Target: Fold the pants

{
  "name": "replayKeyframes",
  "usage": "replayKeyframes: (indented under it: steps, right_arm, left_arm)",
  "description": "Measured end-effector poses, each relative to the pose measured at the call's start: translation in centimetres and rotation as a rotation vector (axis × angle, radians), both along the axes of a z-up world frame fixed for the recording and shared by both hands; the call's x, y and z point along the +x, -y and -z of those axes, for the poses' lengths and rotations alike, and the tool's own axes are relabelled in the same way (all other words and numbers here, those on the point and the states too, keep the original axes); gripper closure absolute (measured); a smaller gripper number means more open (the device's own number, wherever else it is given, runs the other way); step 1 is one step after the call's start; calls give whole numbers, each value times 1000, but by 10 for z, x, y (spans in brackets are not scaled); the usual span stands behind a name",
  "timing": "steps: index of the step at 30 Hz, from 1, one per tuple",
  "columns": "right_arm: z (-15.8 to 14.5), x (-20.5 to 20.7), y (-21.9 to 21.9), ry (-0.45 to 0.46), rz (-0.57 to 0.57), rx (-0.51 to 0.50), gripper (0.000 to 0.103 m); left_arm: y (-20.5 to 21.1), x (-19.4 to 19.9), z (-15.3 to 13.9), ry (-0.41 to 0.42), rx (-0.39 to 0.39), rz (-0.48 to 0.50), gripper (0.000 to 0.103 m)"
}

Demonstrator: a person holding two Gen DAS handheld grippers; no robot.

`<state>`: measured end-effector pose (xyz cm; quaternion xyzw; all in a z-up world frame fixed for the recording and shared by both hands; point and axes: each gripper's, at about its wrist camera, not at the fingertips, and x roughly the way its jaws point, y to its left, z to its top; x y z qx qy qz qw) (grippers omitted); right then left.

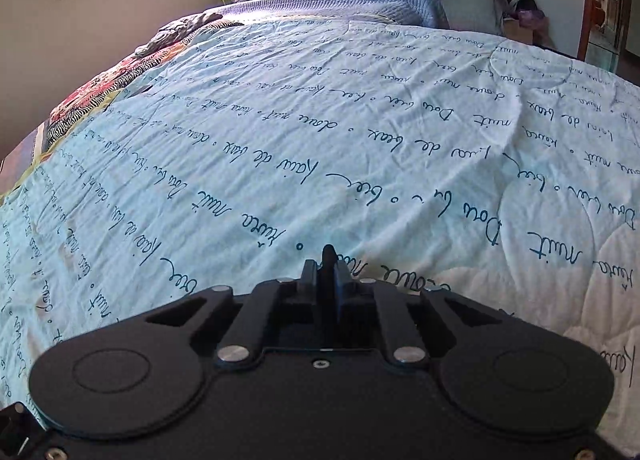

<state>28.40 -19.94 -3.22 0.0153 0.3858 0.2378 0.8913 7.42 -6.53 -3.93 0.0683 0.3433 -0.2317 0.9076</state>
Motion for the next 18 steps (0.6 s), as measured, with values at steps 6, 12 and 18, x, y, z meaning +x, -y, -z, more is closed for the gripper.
replayKeyframes:
  steps: [6, 12, 18]
  right_arm:
    - [12, 19, -7, -23, 14, -42, 95]
    - [-36, -39, 36, 114, 62, 80, 86]
    - [-59, -157, 112, 239, 224, -67, 64]
  left_arm:
    - [-1, 2, -4, 14, -8, 1, 11]
    - [-6, 2, -11, 40, -72, 51, 9]
    - [0, 15, 7, -36, -43, 14, 10]
